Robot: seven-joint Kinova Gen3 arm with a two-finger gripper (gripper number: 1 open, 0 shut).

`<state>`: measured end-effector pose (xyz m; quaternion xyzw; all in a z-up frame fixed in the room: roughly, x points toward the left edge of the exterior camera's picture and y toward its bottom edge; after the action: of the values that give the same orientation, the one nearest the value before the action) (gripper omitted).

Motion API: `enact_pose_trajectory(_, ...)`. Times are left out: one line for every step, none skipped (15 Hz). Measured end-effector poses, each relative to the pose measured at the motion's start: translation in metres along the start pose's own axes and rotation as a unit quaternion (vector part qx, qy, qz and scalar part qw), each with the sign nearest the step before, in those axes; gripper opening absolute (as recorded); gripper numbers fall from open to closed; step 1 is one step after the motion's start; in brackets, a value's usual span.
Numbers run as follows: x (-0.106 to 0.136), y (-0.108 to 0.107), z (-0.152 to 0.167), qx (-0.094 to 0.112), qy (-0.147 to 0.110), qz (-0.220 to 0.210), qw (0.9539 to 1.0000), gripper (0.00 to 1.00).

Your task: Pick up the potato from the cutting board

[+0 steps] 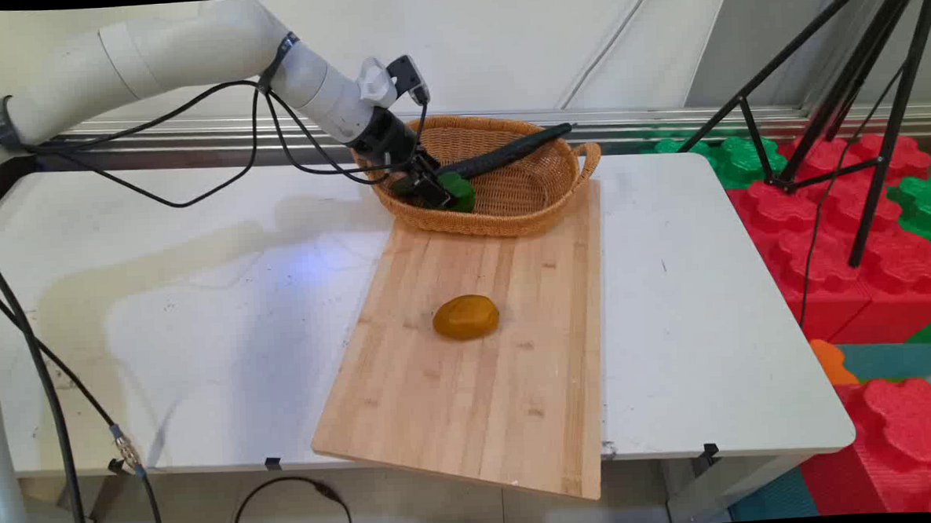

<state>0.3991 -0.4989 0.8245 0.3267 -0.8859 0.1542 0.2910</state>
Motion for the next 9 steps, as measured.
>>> enact_pose_trajectory(0.001,-0.002,0.0,-0.001,0.003,0.001,1.0,1.0)
enact_pose_trajectory(0.002,-0.002,-0.001,-0.002,0.004,0.002,1.0,1.0)
enact_pose_trajectory(0.003,-0.003,-0.002,-0.003,0.006,0.003,1.0,1.0)
enact_pose_trajectory(0.003,-0.004,-0.003,-0.003,0.008,0.005,1.0,1.0)
enact_pose_trajectory(0.004,-0.005,-0.005,-0.004,0.011,0.006,0.9999,1.0)
enact_pose_trajectory(0.004,-0.005,-0.008,-0.005,0.012,0.008,0.9999,1.0)
enact_pose_trajectory(0.005,-0.006,-0.012,-0.006,0.015,0.01,0.9998,1.0)
enact_pose_trajectory(0.005,-0.006,-0.016,-0.007,0.017,0.011,0.9998,1.0)
enact_pose_trajectory(0.006,-0.006,-0.021,-0.008,0.019,0.013,0.9997,1.0)
